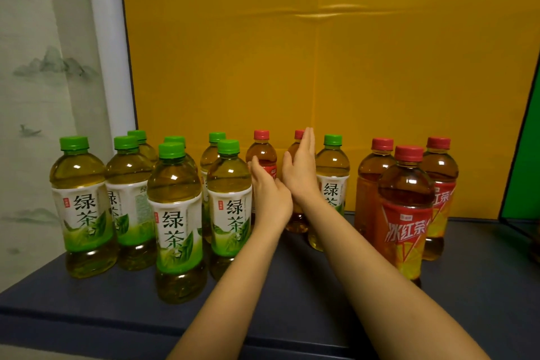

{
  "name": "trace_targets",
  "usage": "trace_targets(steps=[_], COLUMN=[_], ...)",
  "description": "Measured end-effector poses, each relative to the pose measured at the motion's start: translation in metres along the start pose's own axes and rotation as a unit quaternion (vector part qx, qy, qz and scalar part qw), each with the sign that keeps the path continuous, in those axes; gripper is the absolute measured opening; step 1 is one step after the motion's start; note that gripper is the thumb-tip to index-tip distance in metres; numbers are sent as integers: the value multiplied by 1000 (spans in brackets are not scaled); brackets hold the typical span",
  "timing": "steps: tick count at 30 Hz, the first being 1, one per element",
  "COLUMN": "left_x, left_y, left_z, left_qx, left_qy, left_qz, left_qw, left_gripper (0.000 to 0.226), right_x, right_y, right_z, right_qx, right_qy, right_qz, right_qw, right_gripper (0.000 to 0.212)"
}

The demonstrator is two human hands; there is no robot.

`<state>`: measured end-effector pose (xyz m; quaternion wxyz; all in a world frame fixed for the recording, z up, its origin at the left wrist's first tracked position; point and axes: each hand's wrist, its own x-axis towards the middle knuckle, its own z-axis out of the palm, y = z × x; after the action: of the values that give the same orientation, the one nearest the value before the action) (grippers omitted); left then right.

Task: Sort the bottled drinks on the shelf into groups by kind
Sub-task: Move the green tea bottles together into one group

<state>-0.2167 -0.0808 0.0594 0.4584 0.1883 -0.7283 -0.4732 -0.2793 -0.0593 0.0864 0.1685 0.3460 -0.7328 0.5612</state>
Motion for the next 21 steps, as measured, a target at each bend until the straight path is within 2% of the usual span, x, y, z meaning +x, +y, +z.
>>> trace_targets(steps=[3, 4, 6, 7, 11, 13, 15, 17, 21], left_x=[16, 20, 25, 28, 25, 17, 9, 10, 14], left_y=[-17, -22, -25, -26, -23, -20, -21, -25, -30], left_z=[10, 14, 20, 23, 17, 16, 15, 11, 11], left_qx=[14, 16, 21, 78, 118, 96, 24, -21, -52], left_qy=[31, 50, 91, 111, 155, 100, 37, 58, 76], left_qz=[-18, -22, -31, -21, -17, -29, -96, -136, -139], left_qw=[999, 998, 995, 991, 981, 990, 994, 989, 986], left_gripper=[73, 70, 40, 26, 27, 24, 34, 40, 37], right_x=[5, 6, 6, 6, 6, 6, 7, 5, -2], right_y=[4, 4, 3, 1, 3, 6, 8, 9, 14], right_z=[8, 10, 13, 15, 22, 24, 24, 25, 28], right_qx=[-49, -66, -80, -81, -104, -115, -119, -117, -104], right_qy=[26, 33, 44, 48, 83, 100, 110, 115, 117], right_qz=[14, 22, 37, 43, 45, 36, 27, 20, 35], right_qw=[998, 997, 995, 995, 990, 988, 986, 986, 987], right_gripper=[72, 74, 80, 82, 88, 89, 89, 86, 76])
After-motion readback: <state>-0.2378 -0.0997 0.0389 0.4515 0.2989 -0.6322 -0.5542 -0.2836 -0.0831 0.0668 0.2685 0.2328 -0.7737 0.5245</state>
